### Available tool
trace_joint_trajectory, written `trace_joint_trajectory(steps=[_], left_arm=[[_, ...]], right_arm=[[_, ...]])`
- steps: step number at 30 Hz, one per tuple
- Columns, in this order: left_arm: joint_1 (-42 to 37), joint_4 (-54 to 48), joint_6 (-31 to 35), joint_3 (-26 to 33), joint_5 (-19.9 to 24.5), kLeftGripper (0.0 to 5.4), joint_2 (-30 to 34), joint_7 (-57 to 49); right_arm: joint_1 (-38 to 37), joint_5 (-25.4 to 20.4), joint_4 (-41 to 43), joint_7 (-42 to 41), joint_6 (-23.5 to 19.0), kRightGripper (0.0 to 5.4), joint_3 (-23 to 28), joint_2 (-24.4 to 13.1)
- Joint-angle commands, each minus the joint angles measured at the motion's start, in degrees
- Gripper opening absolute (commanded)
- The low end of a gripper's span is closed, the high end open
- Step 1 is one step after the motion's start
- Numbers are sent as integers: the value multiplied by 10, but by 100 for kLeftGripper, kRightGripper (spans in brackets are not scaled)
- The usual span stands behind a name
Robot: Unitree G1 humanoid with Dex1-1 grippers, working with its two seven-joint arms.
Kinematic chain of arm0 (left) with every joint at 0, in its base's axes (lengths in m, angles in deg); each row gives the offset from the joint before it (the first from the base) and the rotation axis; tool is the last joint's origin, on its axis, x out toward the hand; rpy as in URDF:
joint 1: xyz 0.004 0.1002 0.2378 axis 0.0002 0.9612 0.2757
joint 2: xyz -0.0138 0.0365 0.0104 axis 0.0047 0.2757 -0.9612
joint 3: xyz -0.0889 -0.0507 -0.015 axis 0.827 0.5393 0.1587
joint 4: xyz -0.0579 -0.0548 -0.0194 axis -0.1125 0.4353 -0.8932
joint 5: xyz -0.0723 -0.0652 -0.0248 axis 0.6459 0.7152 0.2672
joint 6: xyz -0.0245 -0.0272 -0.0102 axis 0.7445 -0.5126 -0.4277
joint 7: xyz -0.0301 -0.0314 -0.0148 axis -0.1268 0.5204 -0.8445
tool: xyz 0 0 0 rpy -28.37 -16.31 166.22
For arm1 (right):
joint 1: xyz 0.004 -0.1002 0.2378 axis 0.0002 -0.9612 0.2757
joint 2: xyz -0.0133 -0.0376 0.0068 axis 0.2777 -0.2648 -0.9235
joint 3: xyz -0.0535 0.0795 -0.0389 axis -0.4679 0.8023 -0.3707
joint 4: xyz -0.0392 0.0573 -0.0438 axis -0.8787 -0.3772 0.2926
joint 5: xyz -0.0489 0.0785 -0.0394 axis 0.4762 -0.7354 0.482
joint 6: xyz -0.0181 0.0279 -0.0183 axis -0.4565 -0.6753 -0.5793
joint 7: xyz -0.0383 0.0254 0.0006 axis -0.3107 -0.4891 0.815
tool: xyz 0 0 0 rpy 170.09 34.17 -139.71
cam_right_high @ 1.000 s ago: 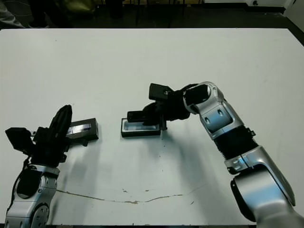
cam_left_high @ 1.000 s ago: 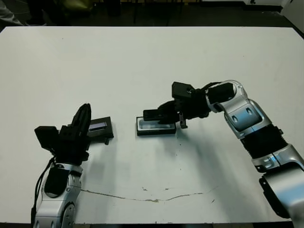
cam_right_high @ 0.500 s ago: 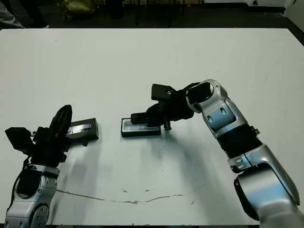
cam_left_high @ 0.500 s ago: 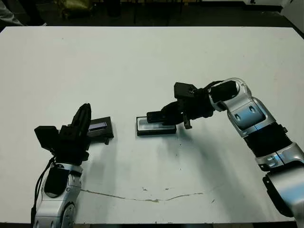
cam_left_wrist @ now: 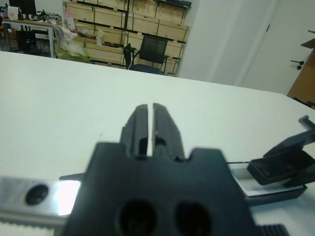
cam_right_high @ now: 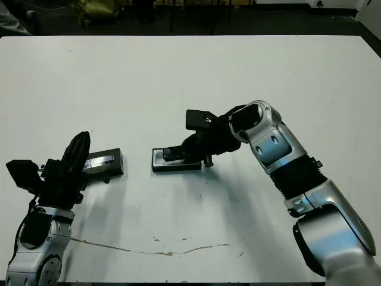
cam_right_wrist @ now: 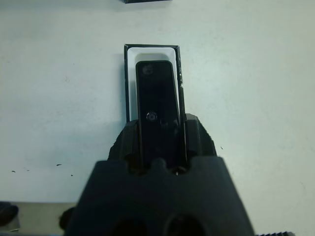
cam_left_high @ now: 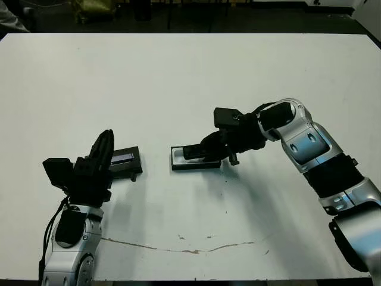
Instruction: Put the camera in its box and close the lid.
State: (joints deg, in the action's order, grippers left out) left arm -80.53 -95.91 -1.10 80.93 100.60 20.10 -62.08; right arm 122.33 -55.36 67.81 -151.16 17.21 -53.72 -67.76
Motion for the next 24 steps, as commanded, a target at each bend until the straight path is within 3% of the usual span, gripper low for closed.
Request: trace_joint_trajectory(steps=[1, 4, 19, 24], left_arm=[[13, 1, 8, 1, -8, 0, 0, -7], [14, 1, 5, 1, -7, 0, -1, -7], [13, 6, 1, 2, -5, 0, -1, -5], [16, 5, 1, 1, -6, 0, -1, -6]], right_arm=[[0, 9, 4, 4, -13, 84, -14, 6], [3, 18, -2, 7, 0, 84, -21, 8], [7, 19, -18, -4, -17, 84, -37, 17], [26, 23, -24, -39, -46, 84, -61, 13]])
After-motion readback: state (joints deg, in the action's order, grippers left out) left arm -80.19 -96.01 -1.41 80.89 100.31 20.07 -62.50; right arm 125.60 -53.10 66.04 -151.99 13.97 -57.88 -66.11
